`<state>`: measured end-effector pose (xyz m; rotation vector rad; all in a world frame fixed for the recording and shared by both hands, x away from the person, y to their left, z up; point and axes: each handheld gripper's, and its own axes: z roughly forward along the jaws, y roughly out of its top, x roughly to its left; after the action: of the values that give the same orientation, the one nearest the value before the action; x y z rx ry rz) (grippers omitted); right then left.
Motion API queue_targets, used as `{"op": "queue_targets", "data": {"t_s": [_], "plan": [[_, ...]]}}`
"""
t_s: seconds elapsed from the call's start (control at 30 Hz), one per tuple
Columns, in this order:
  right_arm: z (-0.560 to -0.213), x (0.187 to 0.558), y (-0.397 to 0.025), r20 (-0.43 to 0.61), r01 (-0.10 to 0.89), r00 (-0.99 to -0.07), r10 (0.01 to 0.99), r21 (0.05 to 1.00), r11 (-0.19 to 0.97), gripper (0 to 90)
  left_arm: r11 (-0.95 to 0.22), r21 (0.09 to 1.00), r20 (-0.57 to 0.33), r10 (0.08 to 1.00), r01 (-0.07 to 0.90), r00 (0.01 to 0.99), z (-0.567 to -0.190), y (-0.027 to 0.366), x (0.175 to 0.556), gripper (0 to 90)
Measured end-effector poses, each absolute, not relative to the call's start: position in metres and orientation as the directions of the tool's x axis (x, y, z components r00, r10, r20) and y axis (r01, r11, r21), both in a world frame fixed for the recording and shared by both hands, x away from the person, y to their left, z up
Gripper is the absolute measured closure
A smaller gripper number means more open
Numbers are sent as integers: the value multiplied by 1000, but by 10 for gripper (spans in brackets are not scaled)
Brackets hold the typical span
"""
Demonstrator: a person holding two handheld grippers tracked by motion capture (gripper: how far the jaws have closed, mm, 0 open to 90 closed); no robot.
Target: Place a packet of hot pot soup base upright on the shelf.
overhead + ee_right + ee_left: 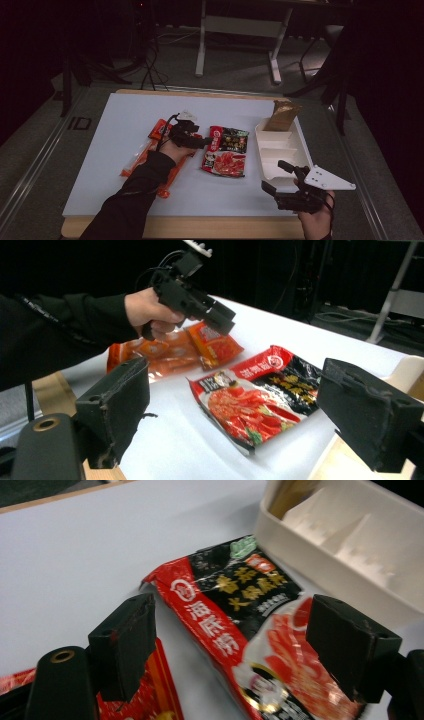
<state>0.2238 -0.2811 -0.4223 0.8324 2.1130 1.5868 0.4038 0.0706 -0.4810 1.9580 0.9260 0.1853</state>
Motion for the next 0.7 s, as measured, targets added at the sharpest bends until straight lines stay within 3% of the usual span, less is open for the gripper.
{"op": "queue_targets", "data": {"t_s": [0.7], "plan": [[-430, 221, -274, 34, 238, -757, 652, 944, 227, 129, -321, 722, -217, 736, 613, 641, -514, 38, 463, 235]]}}
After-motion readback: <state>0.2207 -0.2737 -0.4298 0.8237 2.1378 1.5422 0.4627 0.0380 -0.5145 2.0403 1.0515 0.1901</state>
